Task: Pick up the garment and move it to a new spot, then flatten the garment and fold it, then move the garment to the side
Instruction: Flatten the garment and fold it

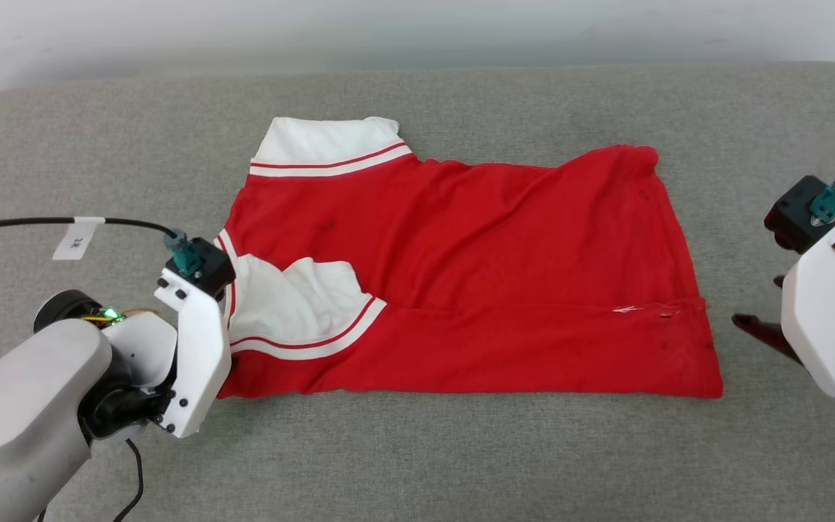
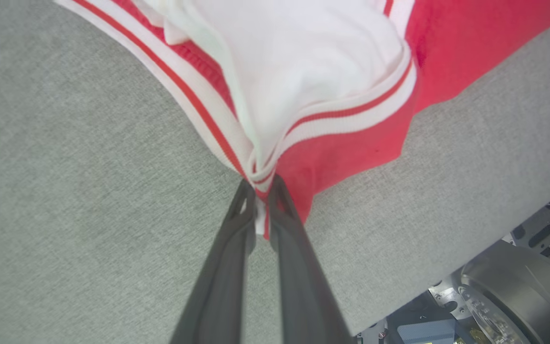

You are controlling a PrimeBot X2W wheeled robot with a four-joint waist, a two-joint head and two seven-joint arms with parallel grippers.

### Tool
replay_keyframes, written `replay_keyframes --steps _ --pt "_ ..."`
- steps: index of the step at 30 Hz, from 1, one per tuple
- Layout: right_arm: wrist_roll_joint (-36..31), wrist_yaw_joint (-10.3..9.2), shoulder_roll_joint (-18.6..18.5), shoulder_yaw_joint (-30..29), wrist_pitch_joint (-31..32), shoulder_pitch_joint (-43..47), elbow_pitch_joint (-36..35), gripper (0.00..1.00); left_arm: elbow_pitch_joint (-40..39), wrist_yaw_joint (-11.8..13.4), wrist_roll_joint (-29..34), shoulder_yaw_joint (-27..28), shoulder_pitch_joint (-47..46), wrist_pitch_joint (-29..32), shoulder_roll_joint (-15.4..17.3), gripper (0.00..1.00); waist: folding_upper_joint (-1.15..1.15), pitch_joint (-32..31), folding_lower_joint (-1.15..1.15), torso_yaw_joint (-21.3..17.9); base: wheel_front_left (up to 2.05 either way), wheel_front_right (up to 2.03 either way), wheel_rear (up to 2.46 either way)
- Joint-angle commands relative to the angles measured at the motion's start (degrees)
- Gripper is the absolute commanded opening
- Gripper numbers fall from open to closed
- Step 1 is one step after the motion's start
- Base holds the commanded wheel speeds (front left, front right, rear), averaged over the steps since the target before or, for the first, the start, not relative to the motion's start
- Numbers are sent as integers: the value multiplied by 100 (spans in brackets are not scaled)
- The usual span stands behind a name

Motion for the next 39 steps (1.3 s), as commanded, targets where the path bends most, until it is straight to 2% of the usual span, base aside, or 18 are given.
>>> replay_keyframes --steps 1,6,14,20,21,22,26,31,39 --pt "27 -5 16 50 38 -31 23 100 -26 -7 14 -26 -54 -25 -3 0 0 34 0 40 0 0 0" --pt "223 -5 306 119 306 186 669 100 -136 -7 58 -265 -262 -123 -26 0 0 201 0 170 0 0 0" --pt "262 -5 923 162 -28 501 1594 100 -124 -7 29 -451 -452 -244 -13 0 0 415 0 256 0 0 0" --pt "431 0 1351 592 -129 801 1978 100 2 -7 -65 -568 -460 -353 46 0 0 475 0 240 0 0 0" --pt "455 5 1369 619 -195 779 1985 71 30 -7 -83 -585 -431 -381 57 0 0 464 0 224 0 0 0" --pt "499 5 1369 631 -245 745 1999 0 55 -7 -106 -604 -400 -392 66 0 0 438 0 207 0 0 0" --pt "514 -4 1121 647 -585 539 1820 0 143 -7 -211 -663 -276 -495 106 0 0 230 0 160 0 0 0" --pt "606 -5 628 710 -882 338 1393 0 68 -8 -353 -724 -109 -570 279 0 0 -122 0 91 0 0 0" --pt "978 -5 -197 713 -1155 771 653 0 -439 28 -556 -874 378 -639 625 0 0 -427 0 97 0 0 0"
